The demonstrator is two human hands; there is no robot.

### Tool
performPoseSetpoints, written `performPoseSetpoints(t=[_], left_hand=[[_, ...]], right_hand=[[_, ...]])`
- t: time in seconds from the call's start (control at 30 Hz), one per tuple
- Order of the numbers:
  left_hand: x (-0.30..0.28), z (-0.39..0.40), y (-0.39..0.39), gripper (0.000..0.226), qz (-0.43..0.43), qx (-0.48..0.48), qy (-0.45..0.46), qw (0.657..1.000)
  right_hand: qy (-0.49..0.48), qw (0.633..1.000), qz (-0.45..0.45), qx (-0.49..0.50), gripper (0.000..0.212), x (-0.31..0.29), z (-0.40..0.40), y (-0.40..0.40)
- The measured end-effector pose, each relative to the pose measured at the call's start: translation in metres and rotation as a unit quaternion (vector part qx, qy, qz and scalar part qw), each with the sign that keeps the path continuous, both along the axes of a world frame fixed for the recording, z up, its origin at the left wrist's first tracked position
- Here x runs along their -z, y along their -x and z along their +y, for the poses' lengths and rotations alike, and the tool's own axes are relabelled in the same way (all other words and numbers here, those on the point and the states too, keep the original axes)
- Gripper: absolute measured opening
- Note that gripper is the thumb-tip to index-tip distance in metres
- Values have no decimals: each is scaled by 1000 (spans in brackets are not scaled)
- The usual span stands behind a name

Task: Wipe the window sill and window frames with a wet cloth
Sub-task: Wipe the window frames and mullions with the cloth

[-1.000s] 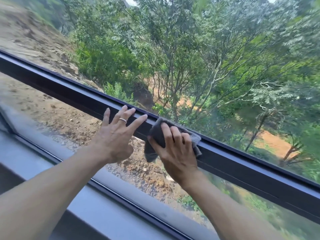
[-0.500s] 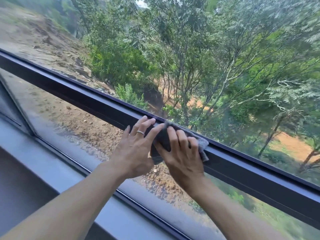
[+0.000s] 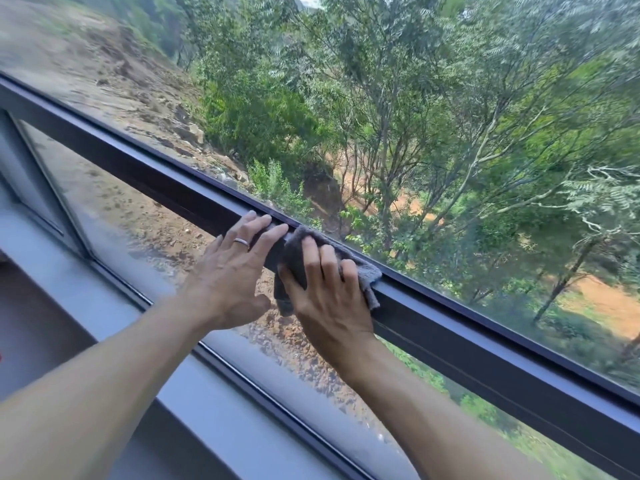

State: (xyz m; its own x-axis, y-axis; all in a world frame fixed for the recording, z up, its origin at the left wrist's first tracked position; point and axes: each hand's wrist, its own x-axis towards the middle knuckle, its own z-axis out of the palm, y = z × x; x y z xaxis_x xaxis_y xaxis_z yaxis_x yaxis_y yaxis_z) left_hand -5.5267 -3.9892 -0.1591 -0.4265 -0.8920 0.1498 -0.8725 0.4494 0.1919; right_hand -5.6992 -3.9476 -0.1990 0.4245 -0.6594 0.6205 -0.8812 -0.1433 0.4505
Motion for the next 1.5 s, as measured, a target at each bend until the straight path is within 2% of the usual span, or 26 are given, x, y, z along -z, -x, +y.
performPoseSetpoints(t=[0.07, 0.17, 0.27, 0.37, 0.43, 0.53, 0.7, 0.77, 0.87, 0.97, 1.03, 1.17, 1.3, 1.4, 1.5], left_hand=[[-1, -2, -4, 101, 14, 11, 1, 1000], [6, -1, -8, 97, 29, 20, 30, 999], [13, -9, -13, 95, 35, 44, 79, 995], [14, -24, -30, 89, 45, 39, 107, 992], [8, -38, -47, 88, 37, 19, 108, 993], [1, -65, -76, 90, 5, -3, 93, 996], [4, -91, -111, 98, -25, 19, 72, 997], [11, -94, -113, 103, -9, 27, 64, 998], [20, -99, -113, 102, 30, 30, 68, 997], [26, -103, -116, 87, 65, 59, 90, 992], [25, -103, -116, 84, 73, 57, 89, 992], [21, -103, -117, 104, 29, 53, 48, 997], [18, -103, -117, 108, 9, 64, 48, 997], [18, -103, -124, 109, -7, 75, 70, 995], [18, -107, -137, 107, -16, 80, 115, 990]], right_hand=[[-9, 1000, -12, 14, 46, -5, -9, -16], [-15, 1000, -7, 0, 54, -4, 8, 4], [17, 1000, 12, 13, 47, -1, 29, 31], [33, 999, 22, 29, 46, 1, 12, 13], [28, 999, 22, 32, 47, 2, -16, -19], [3, 999, -26, 34, 46, 0, -45, -63], [-28, 999, -4, 34, 53, 3, -23, -38], [-11, 999, 12, 50, 49, 1, -26, -37], [8, 999, 7, 50, 45, 4, -63, -77], [10, 999, -25, 45, 47, 4, -97, -124], [-5, 998, -36, 50, 51, 3, -94, -121], [9, 999, 8, 49, 48, 4, -60, -80], [24, 997, -3, 77, 50, 4, -82, -107], [1, 997, -5, 73, 54, 2, -99, -128], [-30, 999, 9, 44, 53, -3, -89, -114]])
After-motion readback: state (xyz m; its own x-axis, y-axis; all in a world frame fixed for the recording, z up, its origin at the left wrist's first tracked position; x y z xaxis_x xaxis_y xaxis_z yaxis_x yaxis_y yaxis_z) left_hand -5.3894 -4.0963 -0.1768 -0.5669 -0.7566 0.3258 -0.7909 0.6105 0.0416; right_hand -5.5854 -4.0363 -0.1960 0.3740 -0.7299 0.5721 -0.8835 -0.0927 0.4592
